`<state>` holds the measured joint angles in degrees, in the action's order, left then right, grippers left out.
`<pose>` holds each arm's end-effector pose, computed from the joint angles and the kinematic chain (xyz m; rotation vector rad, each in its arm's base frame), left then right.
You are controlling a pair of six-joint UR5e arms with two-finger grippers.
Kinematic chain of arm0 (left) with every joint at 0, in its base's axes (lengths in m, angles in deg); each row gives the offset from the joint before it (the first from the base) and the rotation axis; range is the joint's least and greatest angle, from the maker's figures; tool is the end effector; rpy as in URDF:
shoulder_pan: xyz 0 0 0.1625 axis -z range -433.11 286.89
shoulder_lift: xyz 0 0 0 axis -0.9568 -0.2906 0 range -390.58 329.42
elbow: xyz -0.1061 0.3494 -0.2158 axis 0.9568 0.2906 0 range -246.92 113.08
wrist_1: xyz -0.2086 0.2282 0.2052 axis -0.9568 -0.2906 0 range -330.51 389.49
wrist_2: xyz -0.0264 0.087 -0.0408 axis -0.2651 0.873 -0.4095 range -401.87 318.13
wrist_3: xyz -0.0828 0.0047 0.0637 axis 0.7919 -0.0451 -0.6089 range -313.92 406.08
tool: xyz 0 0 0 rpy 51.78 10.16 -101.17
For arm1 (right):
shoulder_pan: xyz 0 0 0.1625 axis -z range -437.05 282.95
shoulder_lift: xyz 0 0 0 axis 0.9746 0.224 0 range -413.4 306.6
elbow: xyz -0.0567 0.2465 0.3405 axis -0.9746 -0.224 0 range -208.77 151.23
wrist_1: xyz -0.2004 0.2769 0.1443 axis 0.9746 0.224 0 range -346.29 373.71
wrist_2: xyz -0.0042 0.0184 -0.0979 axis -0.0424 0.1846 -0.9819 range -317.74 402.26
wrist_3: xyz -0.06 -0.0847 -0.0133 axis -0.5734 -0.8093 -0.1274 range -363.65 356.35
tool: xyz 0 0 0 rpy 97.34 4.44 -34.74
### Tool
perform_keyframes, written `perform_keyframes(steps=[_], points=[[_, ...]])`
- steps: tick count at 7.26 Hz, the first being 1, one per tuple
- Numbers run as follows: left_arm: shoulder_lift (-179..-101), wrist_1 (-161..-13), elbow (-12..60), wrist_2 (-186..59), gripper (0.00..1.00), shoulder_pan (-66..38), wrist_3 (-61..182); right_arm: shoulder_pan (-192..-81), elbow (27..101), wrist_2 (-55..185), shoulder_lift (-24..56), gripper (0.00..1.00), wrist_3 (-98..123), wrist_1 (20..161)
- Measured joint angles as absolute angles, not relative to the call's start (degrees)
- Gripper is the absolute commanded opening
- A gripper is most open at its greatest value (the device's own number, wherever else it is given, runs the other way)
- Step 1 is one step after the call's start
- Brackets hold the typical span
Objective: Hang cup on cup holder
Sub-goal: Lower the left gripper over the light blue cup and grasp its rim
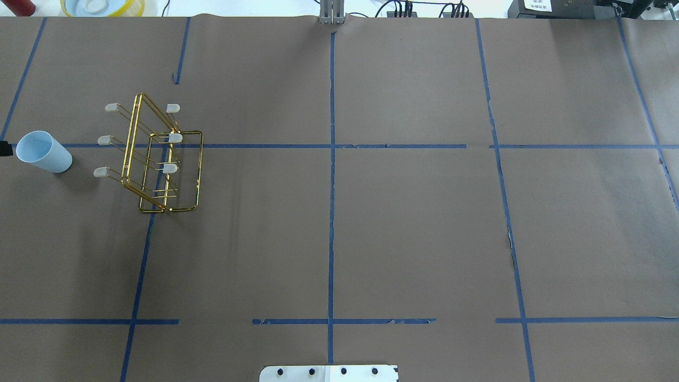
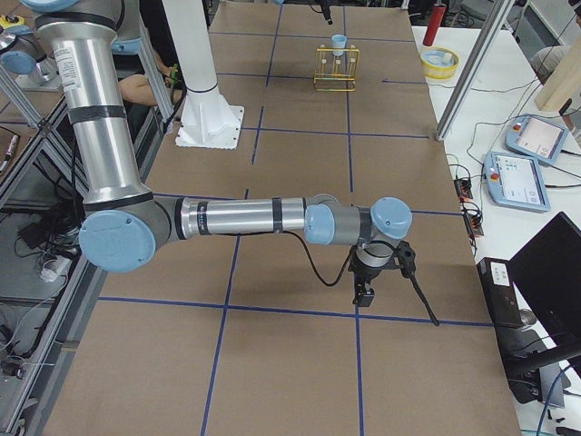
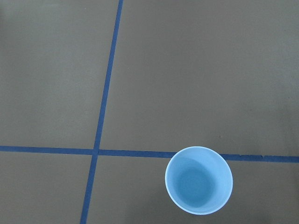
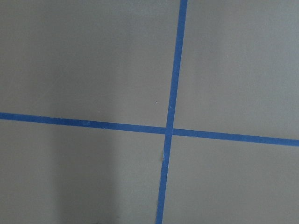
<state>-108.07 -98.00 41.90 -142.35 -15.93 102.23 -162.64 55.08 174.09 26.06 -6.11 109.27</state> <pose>0.1183 -0.3942 0.5438 0.4236 0.6609 -0.3163 0.0232 -0.5243 0.6330 -0.0320 -0.7299 -0.1073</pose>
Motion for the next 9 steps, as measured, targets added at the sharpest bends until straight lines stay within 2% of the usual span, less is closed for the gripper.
perform_keyframes(steps=[3,6,9], points=[[-108.0,-100.3,41.1,-129.1,1.00,-26.1,120.3,-162.6,55.1,174.1,26.1,1.00,-6.1,109.3],[-109.6,-104.5,34.2,-114.7,1.00,-32.3,130.0,-162.7,55.1,174.1,26.1,1.00,-6.1,109.3],[-111.4,-105.0,30.8,-105.7,1.00,-36.1,134.5,-162.7,55.1,174.1,26.1,1.00,-6.1,109.3]])
